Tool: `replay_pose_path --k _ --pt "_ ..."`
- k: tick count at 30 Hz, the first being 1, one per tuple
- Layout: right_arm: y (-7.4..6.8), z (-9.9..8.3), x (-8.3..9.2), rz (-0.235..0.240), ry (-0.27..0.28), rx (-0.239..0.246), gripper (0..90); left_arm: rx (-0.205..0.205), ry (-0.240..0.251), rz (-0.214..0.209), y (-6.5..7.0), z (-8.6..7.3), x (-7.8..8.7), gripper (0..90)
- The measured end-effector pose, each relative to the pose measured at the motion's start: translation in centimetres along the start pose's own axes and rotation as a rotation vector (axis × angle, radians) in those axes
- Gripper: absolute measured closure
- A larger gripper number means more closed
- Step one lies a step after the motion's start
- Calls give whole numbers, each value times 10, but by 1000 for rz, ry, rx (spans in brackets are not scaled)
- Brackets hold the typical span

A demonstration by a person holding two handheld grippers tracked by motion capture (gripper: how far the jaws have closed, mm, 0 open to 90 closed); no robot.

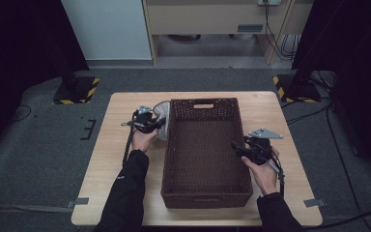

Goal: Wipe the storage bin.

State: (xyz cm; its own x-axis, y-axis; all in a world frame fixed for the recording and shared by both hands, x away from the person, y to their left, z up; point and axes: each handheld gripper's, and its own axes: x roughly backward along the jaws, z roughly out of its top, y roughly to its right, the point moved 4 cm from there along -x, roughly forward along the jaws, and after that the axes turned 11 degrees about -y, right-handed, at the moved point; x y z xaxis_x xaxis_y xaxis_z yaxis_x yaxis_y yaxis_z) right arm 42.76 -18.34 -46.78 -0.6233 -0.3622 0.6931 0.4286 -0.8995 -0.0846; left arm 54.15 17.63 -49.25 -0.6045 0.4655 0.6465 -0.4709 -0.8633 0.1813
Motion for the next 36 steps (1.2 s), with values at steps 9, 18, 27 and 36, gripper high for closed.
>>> replay_pose_path --k 9,18,27,36 --pt "0 0 0 -1 -2 2 428 -70 118 -87 20 16 50 744" --pt "0 0 0 -1 -1 4 427 -75 30 -80 21 -14 25 744" --pt "0 0 0 -2 -1 7 427 -56 -70 -83 19 -49 -7 744" --pt "-1 0 0 -5 -1 8 426 -46 -9 -99 16 -37 16 744"
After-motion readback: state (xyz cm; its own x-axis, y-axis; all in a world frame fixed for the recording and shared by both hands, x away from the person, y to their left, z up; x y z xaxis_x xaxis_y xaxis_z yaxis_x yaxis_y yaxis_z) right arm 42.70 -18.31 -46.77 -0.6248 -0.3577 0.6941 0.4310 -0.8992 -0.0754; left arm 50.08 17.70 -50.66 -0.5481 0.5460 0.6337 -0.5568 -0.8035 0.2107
